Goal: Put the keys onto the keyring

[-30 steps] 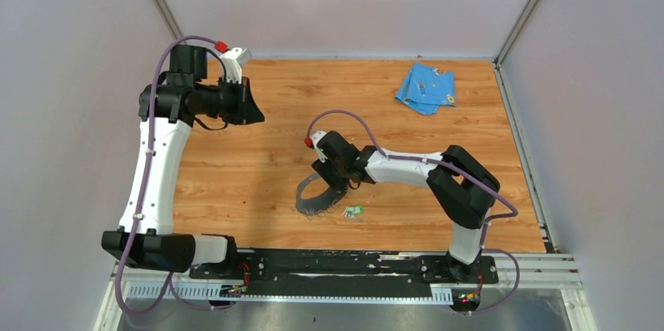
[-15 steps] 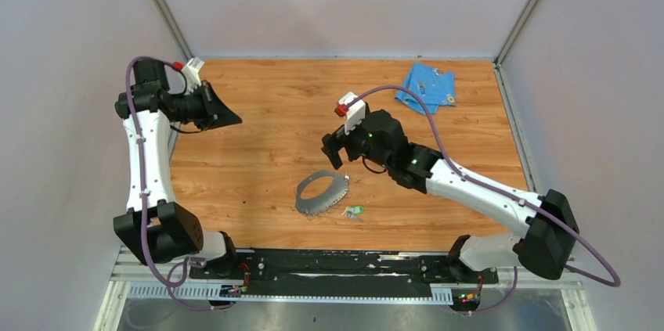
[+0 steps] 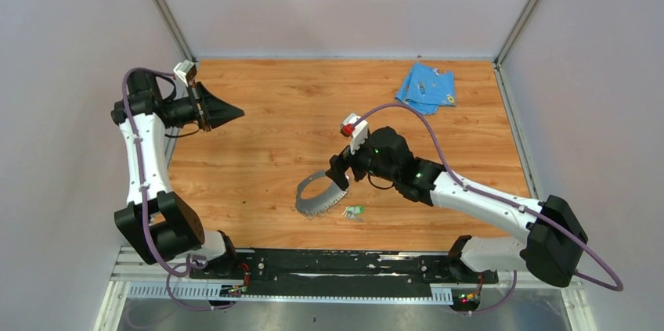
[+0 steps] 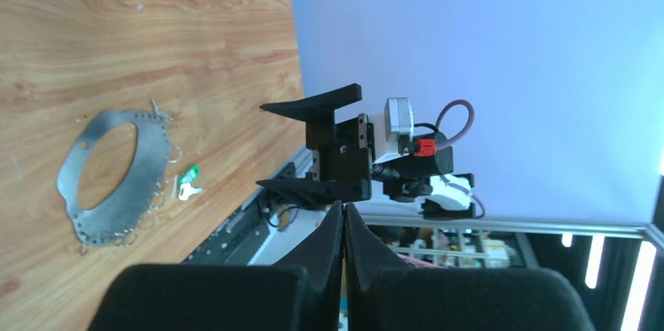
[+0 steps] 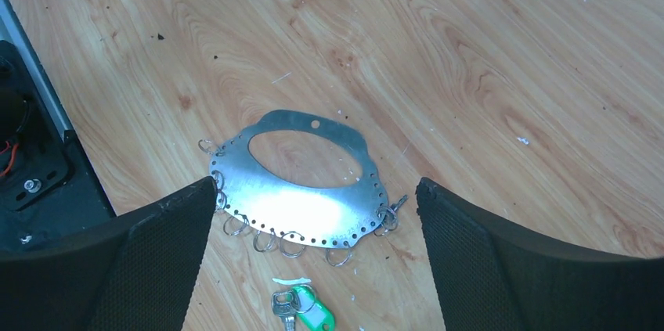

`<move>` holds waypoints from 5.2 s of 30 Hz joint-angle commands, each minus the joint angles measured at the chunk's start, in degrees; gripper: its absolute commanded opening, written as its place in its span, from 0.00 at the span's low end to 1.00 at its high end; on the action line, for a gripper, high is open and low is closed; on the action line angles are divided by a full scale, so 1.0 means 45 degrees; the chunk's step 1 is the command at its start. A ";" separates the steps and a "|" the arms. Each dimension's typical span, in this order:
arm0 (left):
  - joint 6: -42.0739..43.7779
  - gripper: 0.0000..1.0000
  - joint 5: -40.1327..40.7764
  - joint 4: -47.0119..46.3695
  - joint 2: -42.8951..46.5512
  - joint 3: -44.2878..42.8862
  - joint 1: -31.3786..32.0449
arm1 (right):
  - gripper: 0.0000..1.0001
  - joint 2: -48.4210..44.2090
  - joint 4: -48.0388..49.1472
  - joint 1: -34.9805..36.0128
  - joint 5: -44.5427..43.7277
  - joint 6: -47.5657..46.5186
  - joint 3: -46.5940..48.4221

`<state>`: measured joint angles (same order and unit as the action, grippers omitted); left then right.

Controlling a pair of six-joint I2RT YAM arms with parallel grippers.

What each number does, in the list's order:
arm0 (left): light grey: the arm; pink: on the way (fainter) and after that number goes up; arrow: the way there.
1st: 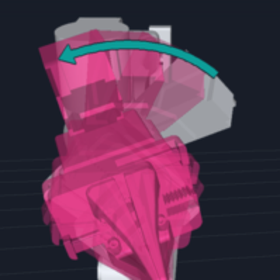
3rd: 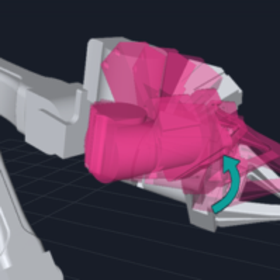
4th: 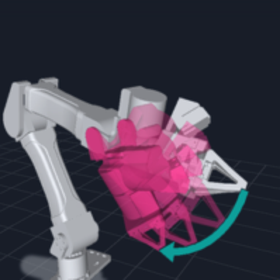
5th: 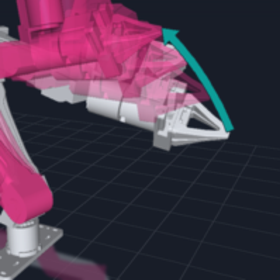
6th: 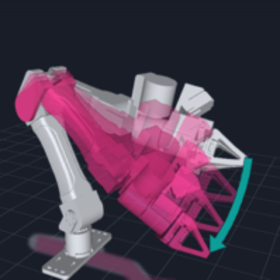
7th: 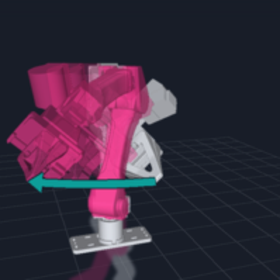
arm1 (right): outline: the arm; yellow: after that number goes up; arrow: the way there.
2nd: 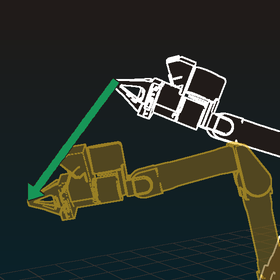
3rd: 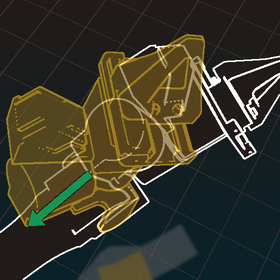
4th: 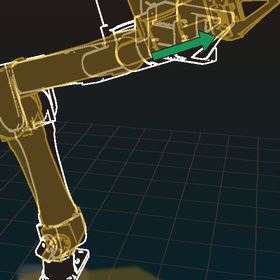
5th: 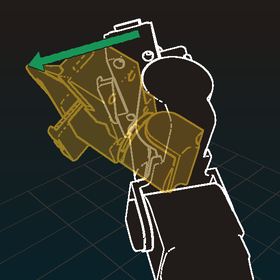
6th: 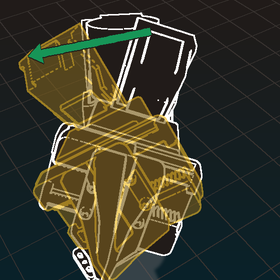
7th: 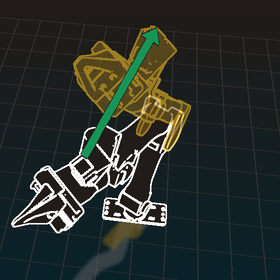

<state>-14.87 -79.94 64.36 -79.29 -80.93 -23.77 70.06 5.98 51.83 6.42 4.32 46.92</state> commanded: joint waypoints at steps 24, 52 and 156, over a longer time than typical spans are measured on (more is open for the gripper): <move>-0.2594 0.00 -0.2010 0.0542 0.1238 0.3054 -0.0065 | 1.00 0.2393 -0.0371 0.0329 0.2075 -0.0048 0.1645; 0.6131 1.00 0.6724 0.0405 -0.0895 0.0591 -0.0143 | 0.88 0.6725 -0.0796 0.2588 0.2685 -0.6377 0.3270; 1.3407 0.62 0.7049 0.0843 0.6455 0.0858 1.0829 | 0.00 -0.1140 0.2892 0.2352 0.5897 -0.2659 0.2109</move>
<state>47.20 -42.00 70.61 -49.21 -74.83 24.56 67.66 18.76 60.20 35.46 -8.01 57.14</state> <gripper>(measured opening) 0.634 0.008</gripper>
